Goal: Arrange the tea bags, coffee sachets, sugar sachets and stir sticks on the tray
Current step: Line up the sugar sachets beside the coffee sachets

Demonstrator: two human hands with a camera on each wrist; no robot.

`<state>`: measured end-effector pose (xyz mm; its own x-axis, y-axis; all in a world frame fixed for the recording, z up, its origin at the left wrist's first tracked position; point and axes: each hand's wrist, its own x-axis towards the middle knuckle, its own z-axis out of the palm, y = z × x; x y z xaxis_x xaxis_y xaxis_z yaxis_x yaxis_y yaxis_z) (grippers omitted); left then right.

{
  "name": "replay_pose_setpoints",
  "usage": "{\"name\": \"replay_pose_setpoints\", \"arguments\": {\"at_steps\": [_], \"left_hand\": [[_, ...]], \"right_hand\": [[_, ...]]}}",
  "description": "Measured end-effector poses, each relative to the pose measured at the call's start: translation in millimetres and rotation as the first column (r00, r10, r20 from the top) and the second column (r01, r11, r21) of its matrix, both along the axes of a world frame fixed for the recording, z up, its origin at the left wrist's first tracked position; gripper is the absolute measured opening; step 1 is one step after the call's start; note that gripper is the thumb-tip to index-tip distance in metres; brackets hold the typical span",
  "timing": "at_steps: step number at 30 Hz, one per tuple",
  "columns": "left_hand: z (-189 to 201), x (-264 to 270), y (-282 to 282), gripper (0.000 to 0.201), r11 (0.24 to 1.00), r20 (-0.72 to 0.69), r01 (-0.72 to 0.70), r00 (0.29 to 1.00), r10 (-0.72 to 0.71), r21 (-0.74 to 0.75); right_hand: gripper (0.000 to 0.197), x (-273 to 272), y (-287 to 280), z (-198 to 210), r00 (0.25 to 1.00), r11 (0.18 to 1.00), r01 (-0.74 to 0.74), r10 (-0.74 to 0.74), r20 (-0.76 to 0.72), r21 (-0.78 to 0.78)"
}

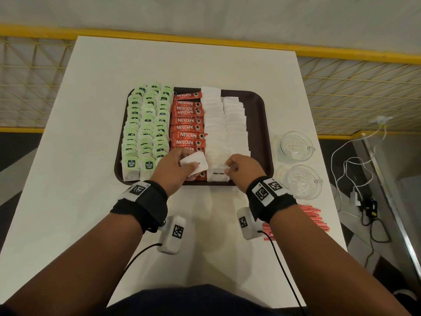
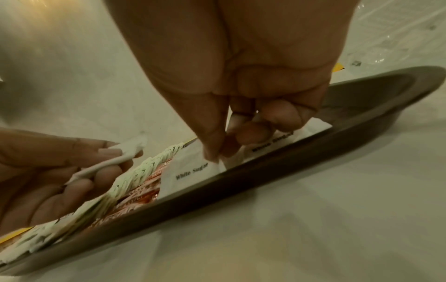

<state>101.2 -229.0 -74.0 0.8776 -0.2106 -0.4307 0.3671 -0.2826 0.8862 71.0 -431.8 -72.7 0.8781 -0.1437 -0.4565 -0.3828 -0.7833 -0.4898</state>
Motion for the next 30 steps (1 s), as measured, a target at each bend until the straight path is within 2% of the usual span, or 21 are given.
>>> {"name": "replay_pose_setpoints", "arguments": {"at_steps": [5, 8, 10, 12, 14, 16, 21, 30], "left_hand": [[1.8, -0.9, -6.9, 0.032, 0.999, 0.061, 0.036, 0.997, -0.037, 0.021], [3.5, -4.0, -20.2, 0.032, 0.997, 0.115, 0.077, 0.99, -0.079, 0.021], [5.8, -6.9, -31.9, 0.032, 0.993, 0.149, 0.115, 0.982, -0.117, 0.026], [6.0, -8.9, -41.8, 0.034, 0.989, 0.138, 0.145, 0.98, -0.143, -0.002], [3.7, -8.9, -46.5, 0.035, 0.986, 0.13, 0.165, 0.978, -0.164, -0.001], [-0.3, -7.8, -46.4, 0.033, 0.984, 0.142, 0.173, 0.974, -0.176, 0.031], [-5.2, -10.7, -42.7, 0.026, 0.981, 0.165, 0.171, 0.969, -0.185, 0.096], [0.0, -19.8, -42.1, 0.023, 0.973, 0.157, 0.185, 0.966, -0.205, 0.137]], "right_hand": [[0.018, -4.8, -1.2, 11.7, 0.988, 0.994, 0.102, -0.106, 0.109, 0.039], [0.025, -10.0, -1.4, 19.1, 0.981, 0.971, 0.119, -0.146, 0.124, 0.209], [0.02, -15.1, -4.7, 19.1, 0.984, 0.946, 0.123, -0.156, 0.088, 0.3], [0.008, -21.9, -13.4, 12.6, 0.972, 0.923, 0.202, -0.23, 0.05, 0.328], [0.004, -29.0, -24.4, 2.7, 0.936, 0.911, 0.317, -0.346, 0.07, 0.264], [0.009, -35.2, -32.7, -4.5, 0.912, 0.907, 0.386, -0.403, 0.082, 0.169], [0.013, -40.2, -34.9, -4.8, 0.927, 0.929, 0.368, -0.37, 0.068, 0.034], [0.01, -43.0, -36.4, 0.3, 0.92, 0.927, 0.374, -0.373, 0.123, 0.011]]}}
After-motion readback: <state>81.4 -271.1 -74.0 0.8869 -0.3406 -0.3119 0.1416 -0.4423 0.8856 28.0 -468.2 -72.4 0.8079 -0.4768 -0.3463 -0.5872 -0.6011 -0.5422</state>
